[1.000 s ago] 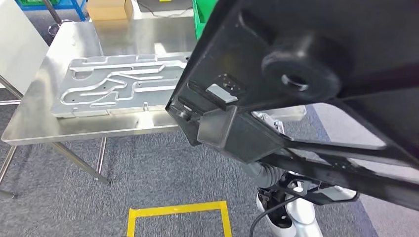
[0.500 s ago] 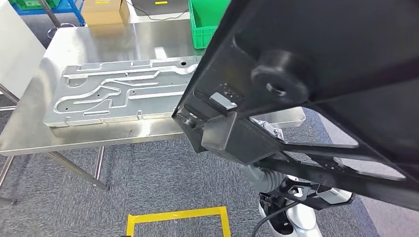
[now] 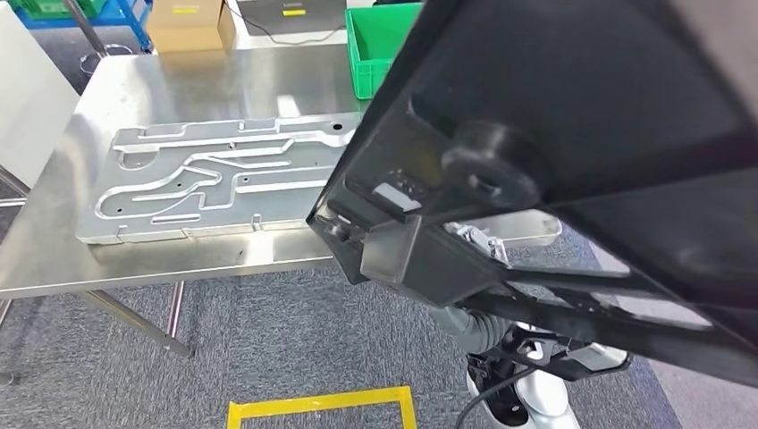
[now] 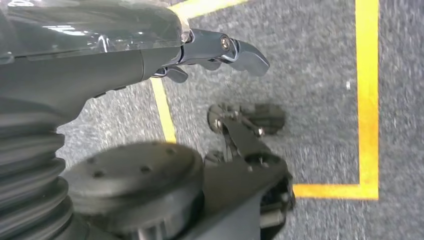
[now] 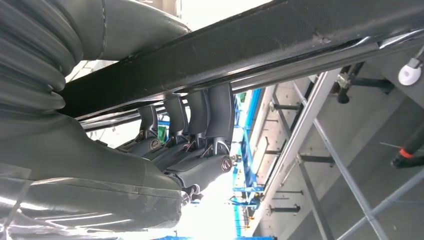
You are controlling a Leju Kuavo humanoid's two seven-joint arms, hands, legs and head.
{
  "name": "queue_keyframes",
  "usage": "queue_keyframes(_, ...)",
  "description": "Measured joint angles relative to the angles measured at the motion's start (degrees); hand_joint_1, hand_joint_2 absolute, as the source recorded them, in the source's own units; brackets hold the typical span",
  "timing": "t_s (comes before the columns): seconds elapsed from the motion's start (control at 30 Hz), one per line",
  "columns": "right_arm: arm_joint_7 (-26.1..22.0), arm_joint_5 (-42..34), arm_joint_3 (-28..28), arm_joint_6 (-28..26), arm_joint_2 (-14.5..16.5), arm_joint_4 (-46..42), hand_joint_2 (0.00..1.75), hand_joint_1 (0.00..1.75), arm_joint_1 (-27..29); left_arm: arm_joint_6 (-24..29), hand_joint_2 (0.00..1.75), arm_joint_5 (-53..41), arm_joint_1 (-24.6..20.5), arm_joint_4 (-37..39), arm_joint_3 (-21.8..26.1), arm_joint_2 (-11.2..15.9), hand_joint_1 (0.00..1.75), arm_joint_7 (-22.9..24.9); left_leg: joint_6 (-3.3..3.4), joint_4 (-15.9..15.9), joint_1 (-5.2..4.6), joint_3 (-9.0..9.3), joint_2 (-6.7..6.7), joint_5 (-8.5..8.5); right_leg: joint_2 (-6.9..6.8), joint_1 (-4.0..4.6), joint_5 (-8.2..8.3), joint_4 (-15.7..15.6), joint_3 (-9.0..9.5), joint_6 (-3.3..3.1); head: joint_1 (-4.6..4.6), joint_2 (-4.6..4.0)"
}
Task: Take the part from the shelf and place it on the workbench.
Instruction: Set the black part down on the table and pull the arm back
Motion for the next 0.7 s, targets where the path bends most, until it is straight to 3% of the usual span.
queue_keyframes(0.07,-0.07,0.13,-0.06,-0.73,-0.04,0.0,1.75,1.75,0.06,0.1,1.75,0.0,-0.06,0.01,0.09,0.01,0.0,0.01,0.56,-0.33,0.09,0.42,0.04,-0.07,-0.05,-0.16,-2.47,4.86,-2.38,0.4,0.08,0.0)
queue_keyframes(0.13,0.18,0.52,-0.34,-1.97,-0.12,0.0,1.75,1.75,0.52,0.15,1.75,0.0,-0.05,0.01,0.22,0.02,0.0,-0.07,0.88,-0.31,-0.03,0.59,0.05,-0.34,-0.05,-0.25,-5.18,12.41,-6.86,0.64,0.09,0.0)
queue_keyframes(0.17,0.37,0.68,-0.56,-2.49,-0.19,0.0,1.75,1.75,0.87,0.14,1.75,0.0,0.01,0.0,0.28,0.01,0.0,-0.11,0.95,-0.28,-0.07,0.72,0.01,-0.52,-0.06,-0.29,-5.33,14.67,-8.52,0.68,0.09,0.0)
queue_keyframes(0.2,0.55,0.79,-0.85,-2.9,-0.26,0.0,1.75,1.75,1.21,0.13,1.75,0.0,0.08,-0.01,0.34,0.01,0.0,-0.14,0.96,-0.25,-0.11,0.93,-0.04,-0.71,-0.06,-0.29,-4.41,15.04,-9.29,0.63,0.09,0.0)
queue_keyframes(0.23,0.68,0.8,-1.14,-3.07,-0.33,0.0,1.75,1.75,1.44,0.1,1.75,0.0,0.13,-0.01,0.37,0.01,0.0,-0.15,0.92,-0.22,-0.13,1.23,-0.1,-0.93,-0.06,-0.28,-2.41,12.91,-8.73,0.46,0.1,0.0)
queue_keyframes(0.3,0.83,0.85,-1.57,-3.15,-0.43,-0.04,1.75,1.75,1.63,0.04,1.75,0.0,0.14,-0.01,0.4,-0.02,0.0,-0.17,0.66,-0.18,-0.26,1.85,-0.17,-1.4,-0.07,-0.04,2.04,5.36,-5.71,-0.2,0.09,0.0)
queue_keyframes(0.33,0.85,0.87,-1.69,-3.14,-0.45,-0.08,1.75,1.75,1.65,0.01,1.75,0.0,0.11,-0.01,0.42,-0.04,0.0,-0.19,0.45,-0.14,-0.36,2.03,-0.18,-1.63,-0.11,0.13,3.37,2.23,-4.41,-0.51,0.09,0.0)
queue_keyframes(0.4,0.85,0.91,-1.82,-3.13,-0.5,-0.13,1.75,1.75,1.74,-0.01,1.75,0.0,0.08,-0.01,0.44,-0.09,0.0,-0.21,-0.11,-0.16,-0.46,2.12,-0.13,-1.93,-0.1,0.51,3.88,-0.3,-3.46,-0.91,0.07,0.0)
queue_keyframes(0.5,0.85,0.93,-1.96,-3.14,-0.54,-0.19,1.75,1.75,1.84,-0.01,1.75,0.0,0.03,-0.01,0.48,-0.08,0.0,-0.25,-1.04,0.25,-0.37,2.14,0.0,-2.6,-0.05,0.18,4.05,-1.04,-3.1,-1.44,0.05,0.0)
queue_keyframes(0.57,0.83,0.98,-1.99,-3.19,-0.54,-0.23,1.75,1.75,1.85,-0.01,1.75,0.0,-0.03,-0.01,0.52,-0.06,0.0,-0.29,-1.56,4.63,-0.29,0.23,0.04,-5.15,-0.19,-0.18,4.12,-1.54,-2.64,-1.96,-0.09,0.0)
queue_keyframes(0.63,0.8,1.41,-2.05,-3.73,-0.54,-0.23,1.75,1.75,2.12,-0.02,1.75,0.0,0.06,-0.01,0.69,-0.05,0.0,-0.44,-2.0,12.28,-0.11,-3.61,0.05,-8.52,-0.26,-0.15,3.96,-1.54,-2.52,-2.28,-0.21,0.0)
queue_keyframes(0.67,0.78,1.84,-2.21,-4.18,-0.54,-0.26,1.75,1.75,2.51,-0.04,1.75,0.0,0.15,-0.01,0.84,-0.05,0.0,-0.57,-2.19,15.07,0.01,-5.18,0.06,-9.22,-0.26,-0.14,3.89,-1.51,-2.47,-2.29,-0.21,0.0)
queue_keyframes(0.7,0.71,2.39,-2.5,-4.63,-0.55,-0.31,1.75,1.75,3.07,-0.08,1.75,0.0,0.25,-0.01,1.01,-0.05,0.0,-0.72,-2.34,15.96,0.11,-5.85,0.07,-8.84,-0.25,-0.13,3.79,-1.48,-2.39,-2.26,-0.21,0.0)
